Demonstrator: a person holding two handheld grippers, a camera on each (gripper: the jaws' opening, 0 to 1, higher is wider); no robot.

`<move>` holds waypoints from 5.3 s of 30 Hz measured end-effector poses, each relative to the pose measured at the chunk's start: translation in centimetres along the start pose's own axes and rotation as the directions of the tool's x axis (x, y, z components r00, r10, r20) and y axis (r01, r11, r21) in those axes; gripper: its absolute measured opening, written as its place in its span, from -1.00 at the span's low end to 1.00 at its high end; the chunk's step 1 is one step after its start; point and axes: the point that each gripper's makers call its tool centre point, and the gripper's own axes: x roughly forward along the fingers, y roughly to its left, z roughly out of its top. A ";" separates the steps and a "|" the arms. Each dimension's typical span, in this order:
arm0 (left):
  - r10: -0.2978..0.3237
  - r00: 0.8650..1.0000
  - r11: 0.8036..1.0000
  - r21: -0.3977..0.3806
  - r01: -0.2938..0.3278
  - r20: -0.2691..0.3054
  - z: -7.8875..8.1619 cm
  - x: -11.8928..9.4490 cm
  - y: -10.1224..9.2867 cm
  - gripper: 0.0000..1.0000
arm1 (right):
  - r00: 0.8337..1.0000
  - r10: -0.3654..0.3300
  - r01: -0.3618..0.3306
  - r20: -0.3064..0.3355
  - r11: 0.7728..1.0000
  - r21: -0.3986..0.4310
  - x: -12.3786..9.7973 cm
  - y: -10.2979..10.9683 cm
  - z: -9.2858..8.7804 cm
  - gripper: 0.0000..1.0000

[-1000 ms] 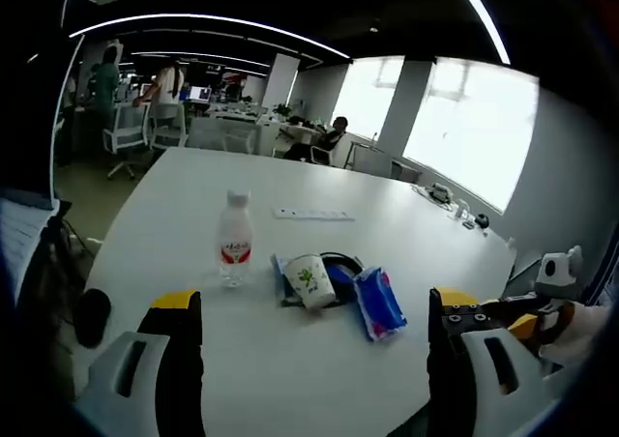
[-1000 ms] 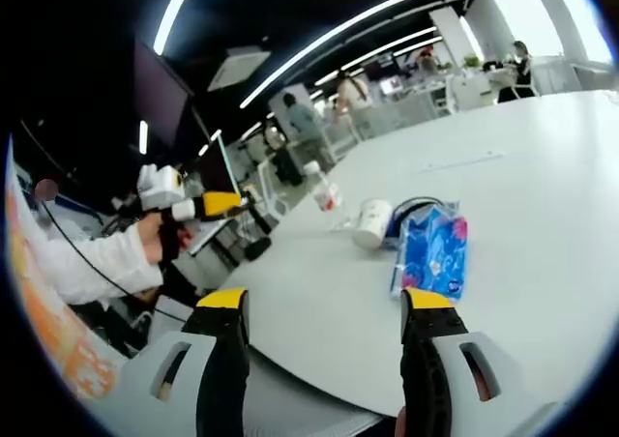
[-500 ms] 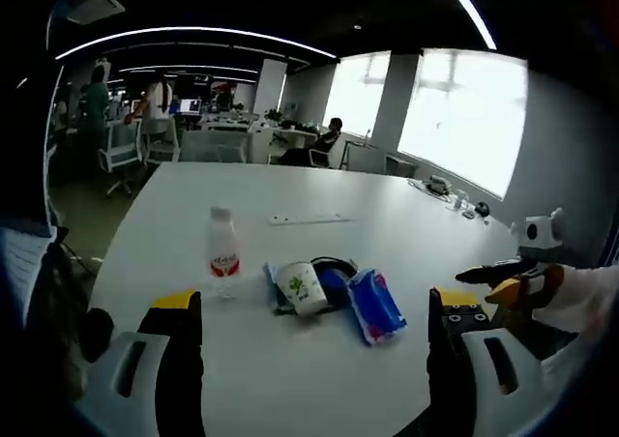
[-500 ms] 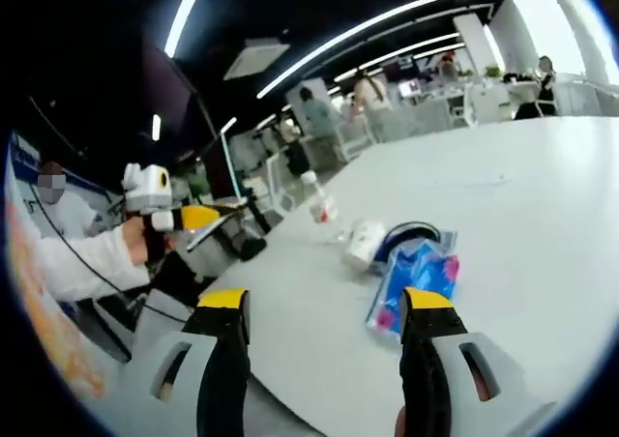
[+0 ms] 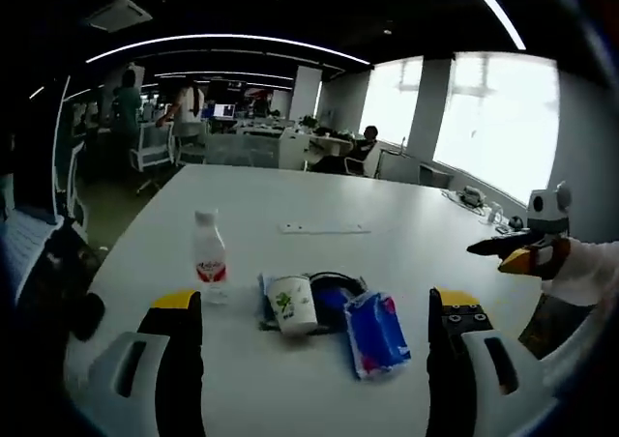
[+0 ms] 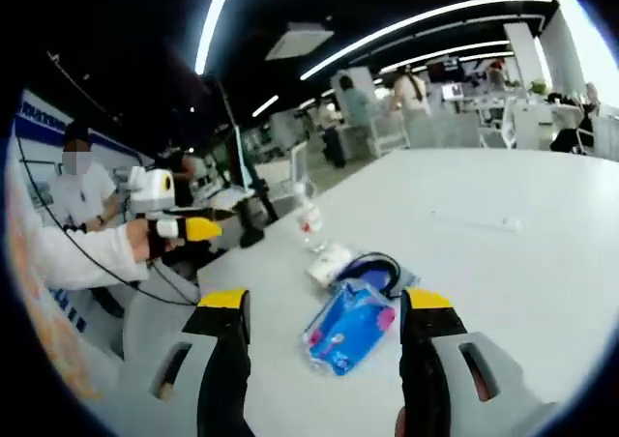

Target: Arrange the tabletop items into an orderly group along one side of the table until the central work area is clear of visible clutter.

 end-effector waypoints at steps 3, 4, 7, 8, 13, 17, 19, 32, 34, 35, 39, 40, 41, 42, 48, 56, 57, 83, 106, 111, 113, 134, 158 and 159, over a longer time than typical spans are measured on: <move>-0.009 1.000 1.000 0.015 0.009 -0.018 -0.6 0.7 -0.9 0.99 | 1.000 -0.014 0.013 0.020 1.000 0.023 -0.6 -0.7 0.1 0.22; -0.006 1.000 1.000 0.022 0.006 -0.023 -0.8 1.0 -0.9 0.98 | 1.000 -0.019 0.019 0.015 0.999 0.034 -0.6 -1.0 -0.2 0.22; -0.004 0.999 1.000 0.011 0.004 -0.034 -1.2 1.9 -0.7 0.96 | 1.000 -0.022 0.022 -0.011 0.999 0.036 -0.5 -1.3 -0.8 0.21; -0.005 0.999 1.000 0.003 0.005 -0.042 -1.3 2.3 -0.6 0.95 | 1.000 -0.024 0.025 -0.015 0.999 0.034 -0.5 -1.3 -0.8 0.21; 0.005 0.998 1.000 0.010 -0.004 -0.058 -1.1 3.8 -0.1 0.88 | 1.000 -0.021 0.020 0.004 0.999 0.042 -0.6 -1.3 0.2 0.21; 0.025 0.994 0.999 -0.032 -0.029 -0.103 -2.4 5.6 0.5 0.81 | 1.000 -0.020 0.022 -0.024 0.998 0.065 0.2 -1.8 -0.8 0.20; 0.038 0.991 0.999 -0.033 -0.042 -0.128 -3.2 6.6 0.8 0.77 | 0.999 -0.012 0.015 -0.033 0.997 0.073 0.6 -1.8 -1.2 0.19; 0.052 0.979 0.998 -0.022 -0.058 -0.196 -4.9 9.7 1.7 0.58 | 0.996 -0.041 0.056 -0.080 0.978 0.200 2.4 -3.4 -3.9 0.08; 0.059 0.979 0.997 -0.039 -0.068 -0.194 -5.4 9.6 1.5 0.55 | 0.994 -0.039 0.063 -0.102 0.968 0.242 3.2 -3.7 -5.2 0.08; 0.068 0.977 0.996 -0.050 -0.080 -0.200 -6.0 9.4 1.4 0.52 | 0.992 -0.034 0.063 -0.123 0.967 0.246 3.5 -3.7 -6.0 0.07; 0.092 0.971 0.987 -0.109 -0.119 -0.220 -9.2 8.3 -0.4 0.44 | 0.981 -0.032 0.079 -0.193 0.966 0.245 4.8 -3.8 -8.7 0.04; 0.080 0.968 0.984 -0.138 -0.115 -0.236 -10.5 8.1 -0.9 0.43 | 0.979 -0.027 0.080 -0.203 0.963 0.256 5.1 -3.8 -9.1 0.03; 0.070 0.967 0.981 -0.158 -0.111 -0.243 -11.2 7.9 -1.4 0.42 | 0.979 -0.018 0.073 -0.203 0.961 0.267 5.4 -3.8 -9.0 0.03; 0.061 0.967 0.976 -0.188 -0.110 -0.246 -11.8 7.8 -1.9 0.39 | 0.978 -0.013 0.068 -0.207 0.963 0.263 5.6 -3.7 -9.0 0.03; 0.064 0.965 0.950 -0.281 -0.137 -0.254 -14.4 7.3 -3.0 0.31 | 0.964 0.018 0.006 -0.266 0.996 0.088 7.4 -4.7 -8.0 -0.02; 0.050 0.962 0.925 -0.352 -0.146 -0.267 -16.4 7.3 -4.8 0.08 | 0.929 0.039 -0.116 -0.367 0.974 -0.192 11.1 -6.0 -6.5 -0.06; 0.053 0.962 0.915 -0.372 -0.153 -0.266 -16.6 7.3 -5.0 0.05 | 0.924 0.042 -0.132 -0.381 0.968 -0.213 11.5 -6.1 -6.5 -0.07; -0.025 0.949 0.804 -0.570 -0.167 -0.314 -19.2 8.1 -7.1 -0.80 | 0.847 0.040 -0.261 -0.530 0.900 -0.349 14.3 -6.4 -12.3 -1.00; -0.071 0.963 0.902 -0.429 -0.050 -0.261 -12.9 8.8 -7.8 -1.00 | 0.949 0.020 -0.051 -0.314 0.995 -0.091 7.5 -6.8 -8.7 -1.00; -0.103 0.966 0.929 -0.371 0.007 -0.239 -10.5 9.6 -8.5 -1.00 | 0.961 -0.006 -0.015 -0.277 0.997 -0.075 6.1 -7.2 -7.8 -1.00; -0.117 0.966 0.930 -0.366 0.026 -0.229 -9.6 10.0 -8.7 -1.00 | 0.968 -0.024 0.010 -0.251 0.998 -0.055 5.6 -7.4 -7.2 -1.00; -0.278 0.936 0.926 -0.318 0.202 -0.215 -4.7 16.3 -13.8 -1.00 | 0.961 -0.273 0.270 -0.045 0.891 0.365 -0.4 -12.9 -5.8 -1.00; -0.300 0.860 0.954 -0.108 0.280 -0.412 -4.6 27.6 -18.5 -1.00 | 0.902 -0.416 0.426 -0.117 0.808 0.407 -1.8 -22.8 -7.5 -1.00; -0.298 0.857 0.954 -0.111 0.277 -0.420 -4.9 27.9 -18.5 -1.00 | 0.901 -0.417 0.429 -0.122 0.807 0.405 -1.8 -22.9 -7.6 -1.00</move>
